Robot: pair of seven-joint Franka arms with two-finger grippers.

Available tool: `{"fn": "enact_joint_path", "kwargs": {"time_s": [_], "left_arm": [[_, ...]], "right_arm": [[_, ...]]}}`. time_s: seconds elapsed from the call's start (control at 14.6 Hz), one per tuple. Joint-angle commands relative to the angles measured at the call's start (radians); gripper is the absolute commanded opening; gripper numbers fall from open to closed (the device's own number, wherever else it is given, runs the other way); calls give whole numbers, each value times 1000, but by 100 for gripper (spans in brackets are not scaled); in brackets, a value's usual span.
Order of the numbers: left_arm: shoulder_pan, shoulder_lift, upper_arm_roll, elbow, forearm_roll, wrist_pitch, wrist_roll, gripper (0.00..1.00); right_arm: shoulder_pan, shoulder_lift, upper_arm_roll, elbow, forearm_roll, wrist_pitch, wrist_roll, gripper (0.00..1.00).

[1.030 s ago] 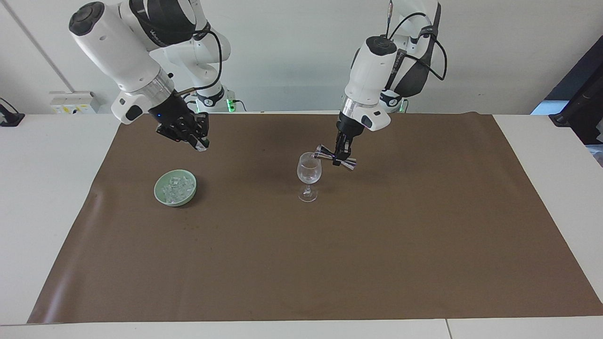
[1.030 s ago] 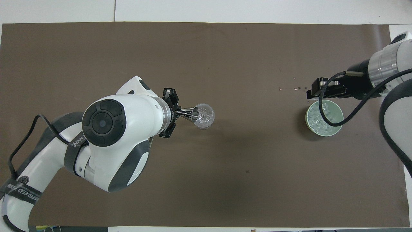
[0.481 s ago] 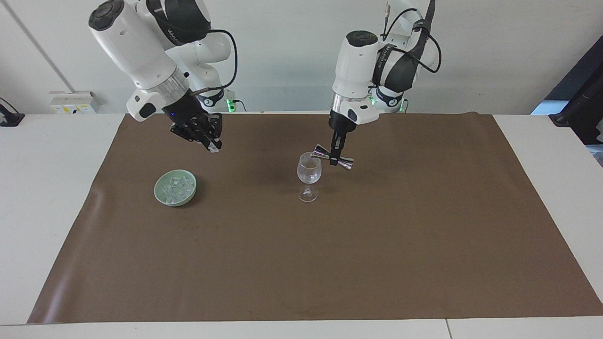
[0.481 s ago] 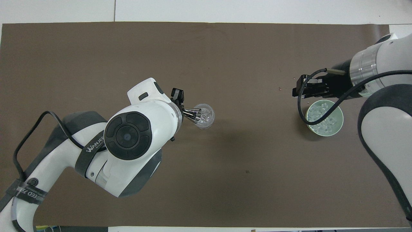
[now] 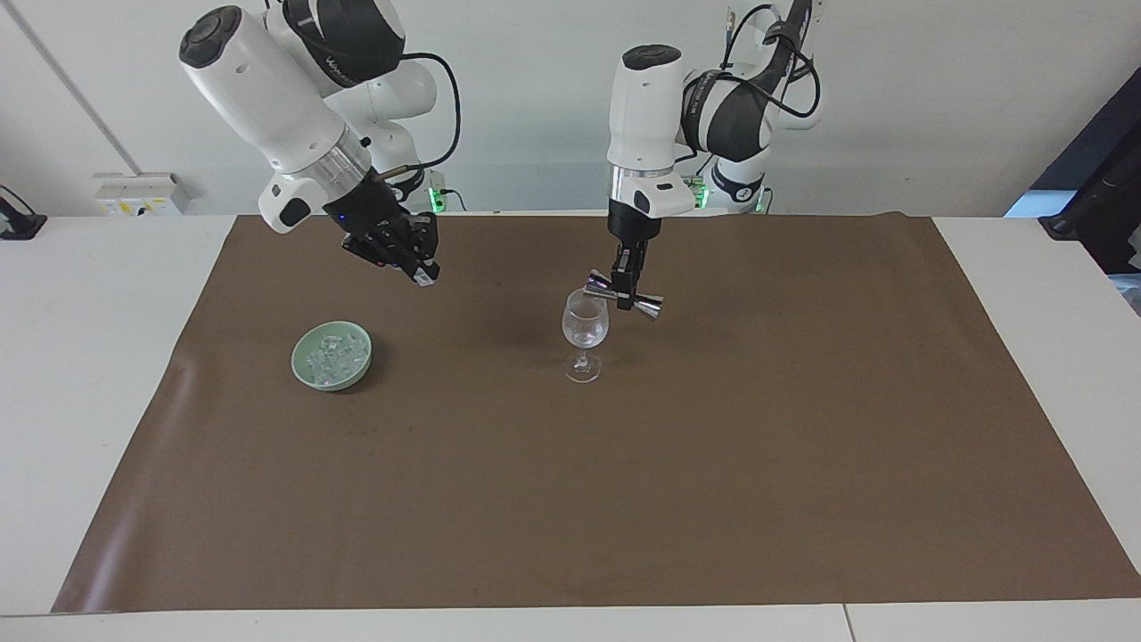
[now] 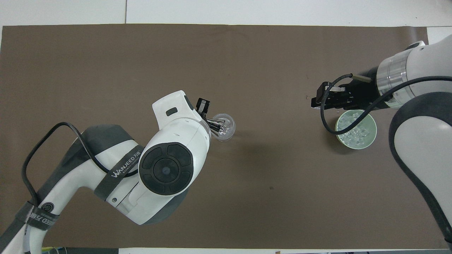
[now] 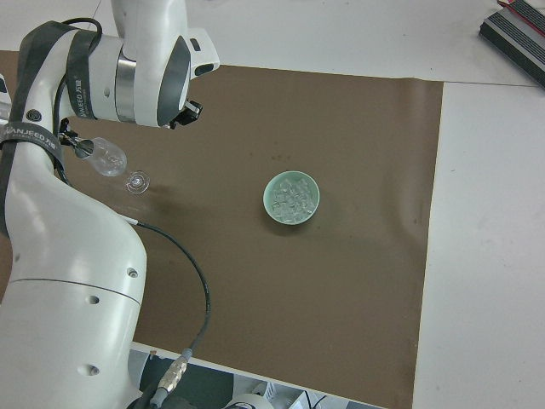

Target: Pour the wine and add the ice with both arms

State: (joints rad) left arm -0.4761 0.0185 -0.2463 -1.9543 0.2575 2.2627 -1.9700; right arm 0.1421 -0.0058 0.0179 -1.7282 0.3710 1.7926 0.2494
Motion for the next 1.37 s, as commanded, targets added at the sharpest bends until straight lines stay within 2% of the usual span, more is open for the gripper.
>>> {"fn": "enact_joint_path", "kwargs": {"time_s": [0.0,0.27,0.82,1.1,1.3], "left_arm": [[-19,15,9,25,72,-11,-21,0],[-21,15,9,15,152,10,5,0],[-21,12,7,21,137,9,16,0],[5,-2,13,25,-4,6,36,0],[54,-3,16,28,-206,15,83,0]], "right_arm": [[2,-30,2,-42,22,28,19,0],[2,-30,2,-42,22,28,19,0],[28,-28,2,-42,23,62,83,0],[45,-28,2,-42,23,73,108,0],[50,-26,2,-42,25,71,128,0]]}}
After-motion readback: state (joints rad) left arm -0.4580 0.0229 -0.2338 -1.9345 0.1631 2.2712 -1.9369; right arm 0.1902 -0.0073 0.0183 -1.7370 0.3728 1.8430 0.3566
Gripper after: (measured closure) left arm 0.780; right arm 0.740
